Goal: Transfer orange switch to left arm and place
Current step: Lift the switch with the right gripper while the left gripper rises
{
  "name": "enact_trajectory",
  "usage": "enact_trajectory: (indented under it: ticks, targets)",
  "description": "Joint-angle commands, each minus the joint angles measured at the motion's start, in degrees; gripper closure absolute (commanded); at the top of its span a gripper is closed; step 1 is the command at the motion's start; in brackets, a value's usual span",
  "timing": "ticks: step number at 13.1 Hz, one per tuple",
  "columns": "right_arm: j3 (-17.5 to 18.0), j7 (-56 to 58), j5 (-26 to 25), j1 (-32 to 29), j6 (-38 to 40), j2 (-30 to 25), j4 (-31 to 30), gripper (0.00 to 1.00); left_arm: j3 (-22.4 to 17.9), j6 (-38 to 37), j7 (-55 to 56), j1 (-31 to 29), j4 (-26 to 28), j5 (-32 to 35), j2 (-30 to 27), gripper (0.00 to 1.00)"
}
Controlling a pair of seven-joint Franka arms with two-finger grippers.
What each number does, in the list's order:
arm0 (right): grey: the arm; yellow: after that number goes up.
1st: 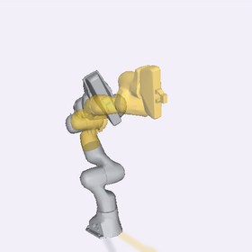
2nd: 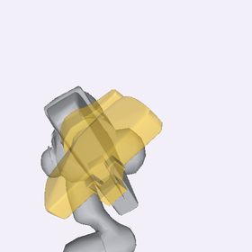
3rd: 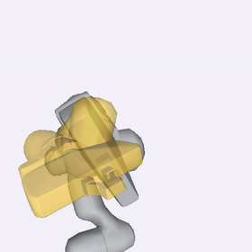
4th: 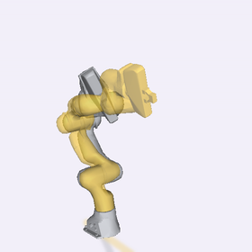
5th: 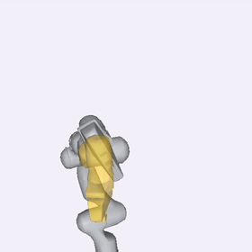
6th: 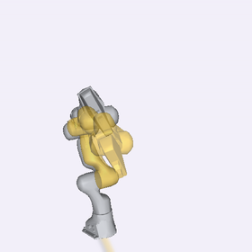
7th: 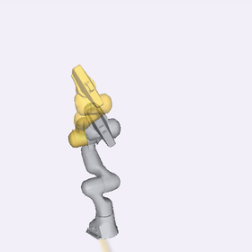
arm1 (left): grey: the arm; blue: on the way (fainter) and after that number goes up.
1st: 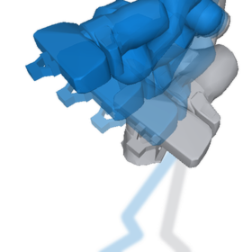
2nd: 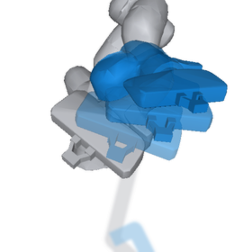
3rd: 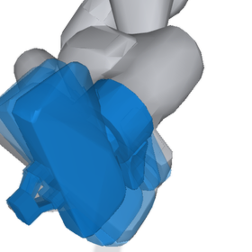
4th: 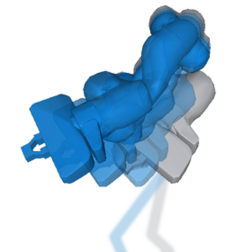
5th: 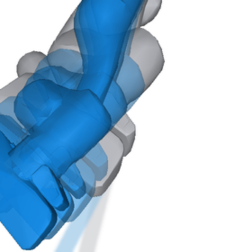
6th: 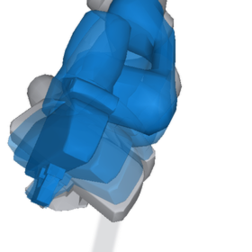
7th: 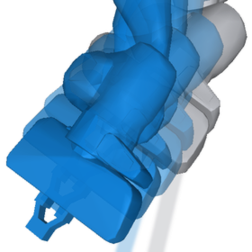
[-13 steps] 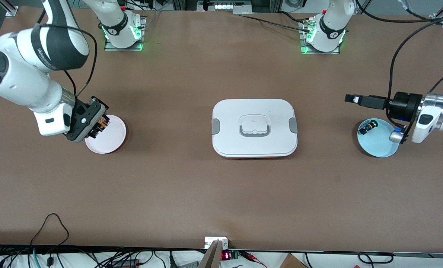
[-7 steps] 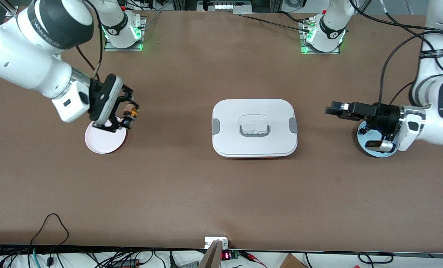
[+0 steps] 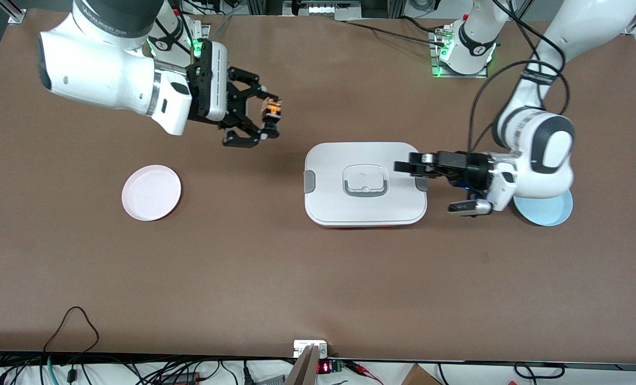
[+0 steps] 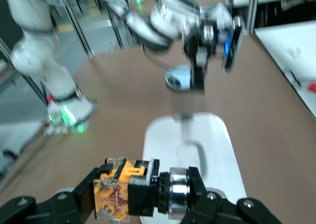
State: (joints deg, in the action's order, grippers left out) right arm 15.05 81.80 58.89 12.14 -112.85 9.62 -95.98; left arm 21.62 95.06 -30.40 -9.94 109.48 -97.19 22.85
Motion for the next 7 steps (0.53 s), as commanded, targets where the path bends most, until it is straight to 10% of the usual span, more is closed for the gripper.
enact_trajectory:
  ticks: [1,7]
  targets:
    - [-0.4,4.7,9.9,1.6,0.8,1.7,0.6,0.87,3.5,0.7,-2.3,-0.5,2.8,-3.3,-1.3,0.0]
    - [-0.4,14.3,27.7,5.3,1.0,6.6,0.6,0.88,11.1,4.5,-3.9,-1.0,9.9,-12.1,-7.6,0.0]
